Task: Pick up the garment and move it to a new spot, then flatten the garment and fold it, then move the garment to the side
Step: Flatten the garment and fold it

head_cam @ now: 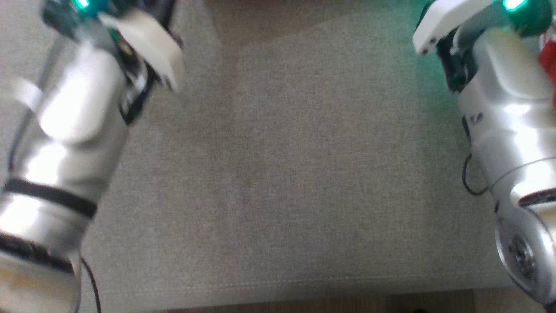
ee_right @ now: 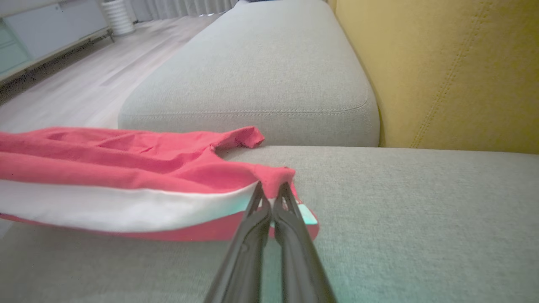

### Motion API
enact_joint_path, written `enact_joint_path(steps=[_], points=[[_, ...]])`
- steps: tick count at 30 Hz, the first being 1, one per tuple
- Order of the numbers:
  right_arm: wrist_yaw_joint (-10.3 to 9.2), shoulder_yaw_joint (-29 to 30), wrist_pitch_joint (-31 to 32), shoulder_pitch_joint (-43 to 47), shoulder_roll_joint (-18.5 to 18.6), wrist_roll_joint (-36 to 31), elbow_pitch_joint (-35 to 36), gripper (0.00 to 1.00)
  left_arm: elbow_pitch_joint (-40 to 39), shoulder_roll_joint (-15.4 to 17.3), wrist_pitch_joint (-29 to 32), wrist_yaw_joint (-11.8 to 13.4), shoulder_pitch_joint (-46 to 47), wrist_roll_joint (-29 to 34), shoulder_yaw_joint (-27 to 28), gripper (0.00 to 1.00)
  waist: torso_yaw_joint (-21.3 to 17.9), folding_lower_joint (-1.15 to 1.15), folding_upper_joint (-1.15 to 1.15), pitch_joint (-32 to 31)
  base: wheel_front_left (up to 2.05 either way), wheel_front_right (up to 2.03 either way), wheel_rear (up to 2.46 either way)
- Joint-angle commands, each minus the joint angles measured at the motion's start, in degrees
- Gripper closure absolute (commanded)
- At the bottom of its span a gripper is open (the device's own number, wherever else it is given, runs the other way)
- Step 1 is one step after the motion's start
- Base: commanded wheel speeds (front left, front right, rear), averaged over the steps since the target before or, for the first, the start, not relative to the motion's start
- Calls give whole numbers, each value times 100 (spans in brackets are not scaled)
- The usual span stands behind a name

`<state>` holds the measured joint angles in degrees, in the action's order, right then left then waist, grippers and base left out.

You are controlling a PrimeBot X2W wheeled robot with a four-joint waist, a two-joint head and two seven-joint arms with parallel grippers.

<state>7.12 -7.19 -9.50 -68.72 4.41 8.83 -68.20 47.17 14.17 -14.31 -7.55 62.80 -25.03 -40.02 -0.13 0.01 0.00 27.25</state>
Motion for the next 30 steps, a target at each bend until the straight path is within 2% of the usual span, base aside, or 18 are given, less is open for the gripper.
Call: enact_joint_path(steps=[1,7,12,21,30], points=[[36,-227,46,44,-22,77,95,100,-317,299,-67,9,-98,37,-15,100,10,-1,0,-216,0,0,0],[36,-1101,314,582,346,453,63,100,-915,620,-68,8,-1005,77,-447,100,-19,-1,0,-725,0,0,0],[36,-1920,761,1201,780,1063,404,100,-1132,738,-68,7,-1591,80,-662,100,-25,-1,0,-1185,0,0,0],[36,-3271,1911,2421,1926,2561,1776,100,-1304,933,-68,7,-2342,34,-1271,100,-72,-1,0,-1930,0,0,0],[36,-3948,3032,3546,3080,3817,3229,100,-1839,1208,173,7,-3139,-372,-1808,100,-103,-1,0,-2594,0,0,0]])
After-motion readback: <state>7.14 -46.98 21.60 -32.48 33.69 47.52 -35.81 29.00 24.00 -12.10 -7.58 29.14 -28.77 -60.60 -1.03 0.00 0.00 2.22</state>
